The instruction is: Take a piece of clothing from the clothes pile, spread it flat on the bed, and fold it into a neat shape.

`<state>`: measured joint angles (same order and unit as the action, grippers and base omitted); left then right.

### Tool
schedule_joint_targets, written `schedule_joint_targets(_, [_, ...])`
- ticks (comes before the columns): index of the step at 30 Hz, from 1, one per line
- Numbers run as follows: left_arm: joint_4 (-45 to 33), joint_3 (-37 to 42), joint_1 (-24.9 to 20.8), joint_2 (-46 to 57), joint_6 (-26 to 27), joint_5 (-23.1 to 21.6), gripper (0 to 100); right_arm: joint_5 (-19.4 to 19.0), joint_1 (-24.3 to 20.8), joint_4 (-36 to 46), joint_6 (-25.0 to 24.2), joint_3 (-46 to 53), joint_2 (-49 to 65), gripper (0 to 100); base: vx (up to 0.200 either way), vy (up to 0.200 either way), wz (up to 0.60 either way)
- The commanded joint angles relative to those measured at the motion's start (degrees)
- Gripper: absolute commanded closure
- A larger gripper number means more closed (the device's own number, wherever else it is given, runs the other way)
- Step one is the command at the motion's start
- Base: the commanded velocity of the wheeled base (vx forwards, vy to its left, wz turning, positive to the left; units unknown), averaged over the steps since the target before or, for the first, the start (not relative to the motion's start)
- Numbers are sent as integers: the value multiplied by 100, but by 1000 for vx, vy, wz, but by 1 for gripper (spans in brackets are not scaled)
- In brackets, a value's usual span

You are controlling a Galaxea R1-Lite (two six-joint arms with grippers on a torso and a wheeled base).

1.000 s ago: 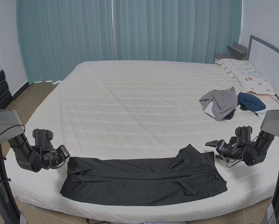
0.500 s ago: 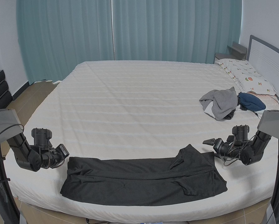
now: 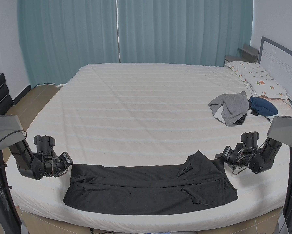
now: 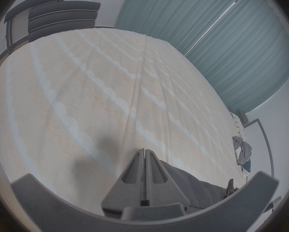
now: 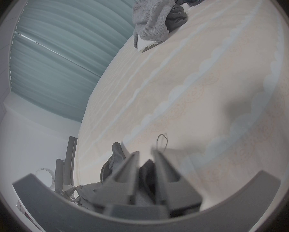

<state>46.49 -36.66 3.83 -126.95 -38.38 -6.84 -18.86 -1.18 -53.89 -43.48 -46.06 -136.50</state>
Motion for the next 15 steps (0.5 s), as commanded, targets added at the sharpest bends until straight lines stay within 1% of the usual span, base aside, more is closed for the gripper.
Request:
schedule_joint_targets(1, [0,-8,4,-49,-12,-10,100,-4,101,-60,-11,18,36,100,0,0,0])
schedule_joint_targets(5, [18,-26,4,-40,-161,-10,100,-4,197,-77,-73,27,97,100,0,0,0])
schedule_joint_targets(9, [9,-26,13,-14,-188,-133,100,-4,259,-86,-125,9,106,100,0,0,0])
schedule_joint_targets(15, [18,-8,57,13,-188,-169,100,14,338,-104,-125,-35,79,100,0,0,0])
